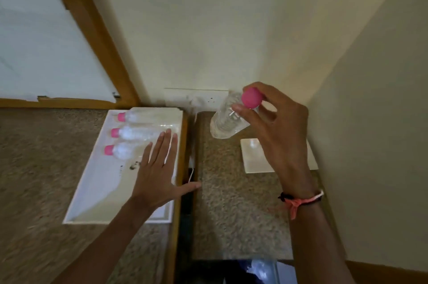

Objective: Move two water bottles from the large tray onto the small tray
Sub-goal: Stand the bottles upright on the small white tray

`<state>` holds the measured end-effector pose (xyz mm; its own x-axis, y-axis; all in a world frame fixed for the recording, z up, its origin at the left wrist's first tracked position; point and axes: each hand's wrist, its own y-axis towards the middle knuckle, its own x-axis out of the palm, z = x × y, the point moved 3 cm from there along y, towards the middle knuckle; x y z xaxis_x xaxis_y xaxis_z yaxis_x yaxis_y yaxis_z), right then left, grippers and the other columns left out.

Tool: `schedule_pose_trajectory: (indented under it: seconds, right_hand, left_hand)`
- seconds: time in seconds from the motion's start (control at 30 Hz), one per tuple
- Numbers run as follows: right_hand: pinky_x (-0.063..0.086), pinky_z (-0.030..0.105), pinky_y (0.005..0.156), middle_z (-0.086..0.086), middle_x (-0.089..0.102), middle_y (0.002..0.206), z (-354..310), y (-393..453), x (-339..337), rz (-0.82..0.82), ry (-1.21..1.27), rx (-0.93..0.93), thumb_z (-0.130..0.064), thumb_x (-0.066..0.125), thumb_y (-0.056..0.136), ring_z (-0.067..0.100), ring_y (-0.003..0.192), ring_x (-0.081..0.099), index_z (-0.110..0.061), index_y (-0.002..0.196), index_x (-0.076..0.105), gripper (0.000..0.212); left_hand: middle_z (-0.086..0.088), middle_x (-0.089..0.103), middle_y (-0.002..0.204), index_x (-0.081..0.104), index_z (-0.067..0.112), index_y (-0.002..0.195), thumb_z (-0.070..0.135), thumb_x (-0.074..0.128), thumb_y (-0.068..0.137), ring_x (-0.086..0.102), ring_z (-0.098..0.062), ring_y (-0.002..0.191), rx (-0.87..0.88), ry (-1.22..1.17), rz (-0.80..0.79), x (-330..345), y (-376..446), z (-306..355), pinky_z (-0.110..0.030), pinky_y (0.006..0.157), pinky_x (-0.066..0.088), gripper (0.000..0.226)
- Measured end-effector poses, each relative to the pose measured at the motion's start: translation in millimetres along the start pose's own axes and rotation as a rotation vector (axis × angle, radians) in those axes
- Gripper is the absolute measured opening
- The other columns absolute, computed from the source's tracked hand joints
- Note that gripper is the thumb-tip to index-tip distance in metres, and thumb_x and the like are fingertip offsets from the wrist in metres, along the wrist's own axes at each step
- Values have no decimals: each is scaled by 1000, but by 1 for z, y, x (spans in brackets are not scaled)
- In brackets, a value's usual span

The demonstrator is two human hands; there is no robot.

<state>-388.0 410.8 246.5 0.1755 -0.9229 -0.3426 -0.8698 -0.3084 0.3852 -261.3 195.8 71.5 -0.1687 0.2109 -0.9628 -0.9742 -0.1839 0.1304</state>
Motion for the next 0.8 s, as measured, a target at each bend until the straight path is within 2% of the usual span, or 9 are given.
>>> schedule_pose_trajectory:
  seconds: [0.13,0.2,0.33,0.47,0.57,0.7,0.73,0.8]
  right_hand:
    - [58,24,92,-3,76,110,22,28,-62,95,-25,-30,-26,81,84,7,105,70,-14,115,72,35]
    - [57,21,91,-3,75,108,35,40,-87,137,-44,-33,-26,81,84,2,103,68,-13,114,72,34]
    - [57,26,92,-7,73,107,69,55,-123,157,-104,-26,-26,80,85,1,100,67,-16,113,71,32]
    - [59,30,94,-6,73,110,110,57,-143,81,-175,28,-24,81,85,1,102,67,-16,116,71,34]
    - [61,41,91,-1,74,110,141,47,-147,11,-216,67,-22,81,83,14,102,70,-15,117,71,35]
    - [61,46,90,-6,71,110,176,28,-143,-54,-244,131,-20,82,81,18,100,71,-13,119,70,40]
    - [61,45,90,-7,71,109,182,23,-140,-68,-248,147,-21,82,81,17,100,71,-14,119,70,40]
    - [61,44,91,-8,71,108,192,16,-137,-93,-251,171,-21,82,81,16,99,71,-16,118,71,39]
  left_hand:
    - [-7,-4,173,-5,17,161,102,33,66,-2,-22,160,-25,-52,-48,28,31,55,-54,130,13,133]
    - [-6,-5,173,-6,17,160,102,32,65,-3,-22,160,-41,-67,-74,43,39,72,-53,130,12,134]
    - [-12,2,172,2,10,160,101,30,67,3,-28,160,-50,-42,-131,71,50,94,-60,127,21,133]
    - [-9,-5,172,-5,14,160,100,26,68,-4,-26,159,-94,-51,-193,100,52,106,-56,130,10,130]
    - [-8,-5,171,-3,15,161,95,34,70,-3,-26,159,-111,-52,-219,120,50,112,-54,130,10,126]
    - [-6,-12,171,-7,17,160,96,37,71,-8,-24,159,-121,-28,-279,141,48,114,-45,129,-6,127]
    - [-7,-15,170,-8,17,160,97,35,71,-9,-25,159,-118,-16,-301,146,47,114,-46,129,-6,127]
    - [-11,-13,170,-6,13,160,97,29,72,-9,-28,159,-102,14,-327,154,44,114,-53,131,4,127]
